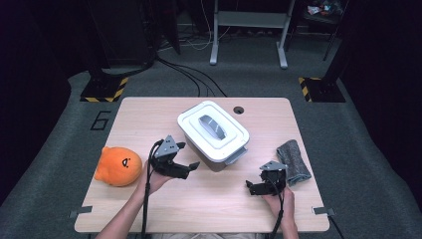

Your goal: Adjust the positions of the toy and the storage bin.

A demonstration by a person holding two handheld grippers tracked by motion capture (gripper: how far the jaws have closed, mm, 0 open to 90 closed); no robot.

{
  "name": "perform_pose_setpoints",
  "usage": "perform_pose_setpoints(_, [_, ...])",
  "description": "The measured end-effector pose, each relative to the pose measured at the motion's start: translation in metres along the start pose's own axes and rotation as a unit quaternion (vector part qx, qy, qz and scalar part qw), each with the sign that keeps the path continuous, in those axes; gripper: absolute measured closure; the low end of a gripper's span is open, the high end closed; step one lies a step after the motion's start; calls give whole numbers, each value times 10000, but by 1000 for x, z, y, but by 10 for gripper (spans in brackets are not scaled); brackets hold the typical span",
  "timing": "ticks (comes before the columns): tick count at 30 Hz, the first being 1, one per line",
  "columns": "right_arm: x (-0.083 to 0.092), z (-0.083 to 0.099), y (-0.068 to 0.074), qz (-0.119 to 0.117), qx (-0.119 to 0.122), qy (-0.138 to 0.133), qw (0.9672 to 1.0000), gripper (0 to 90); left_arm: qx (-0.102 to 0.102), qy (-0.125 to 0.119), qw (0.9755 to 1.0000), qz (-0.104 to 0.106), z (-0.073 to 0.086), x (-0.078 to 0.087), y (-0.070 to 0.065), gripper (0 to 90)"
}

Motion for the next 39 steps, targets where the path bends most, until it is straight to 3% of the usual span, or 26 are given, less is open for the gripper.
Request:
perform_pose_setpoints(5, [1,0,-1,72,40,7,10000,0,131,75,9999,-13,21,-5,-9,116])
perform_pose_setpoints(8, [7,0,1,-11,-29,-158,9999,7,215,208,9995,-58,36,-9,-14,116])
perform_pose_setpoints(13, [39,-5,-3,156,-32,-465,9988,17,286,529,9979,-225,63,-20,-16,116])
perform_pose_setpoints(16, [57,-10,-18,375,-209,-557,9975,18,398,627,9968,-307,76,-25,-14,116])
perform_pose_setpoints(17, [62,-11,-25,477,-273,-543,9970,19,346,712,9958,-453,79,-26,-12,116])
perform_pose_setpoints(20, [68,-13,-51,796,-626,-384,9941,32,392,784,9946,-550,86,-31,-12,116])
perform_pose_setpoints(24, [62,-11,-82,843,-1127,6,9900,49,419,906,9929,-653,93,-36,-10,116])
perform_pose_setpoints(27, [54,-6,-98,847,-1303,190,9877,98,465,1011,9912,-720,97,-38,-9,116])
perform_pose_setpoints(32, [43,-2,-112,910,-1386,382,9854,186,593,1067,9901,-688,103,-41,-6,116])
perform_pose_setpoints(37, [33,2,-117,921,-1362,605,9845,268,719,1043,9895,-700,107,-47,-7,117])
perform_pose_setpoints(39, [30,4,-118,869,-1376,661,9845,306,734,1140,9880,-735,109,-49,-8,118])
Point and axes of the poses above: each handheld gripper's, and its own axes: x roughly backward along the jaws, z roughly out of its underside, y roughly to its left, the point moved 5 cm from there along -x, roughly forward along the jaws, and after that the axes turned 15 degrees about y, right-handed, at the moved point
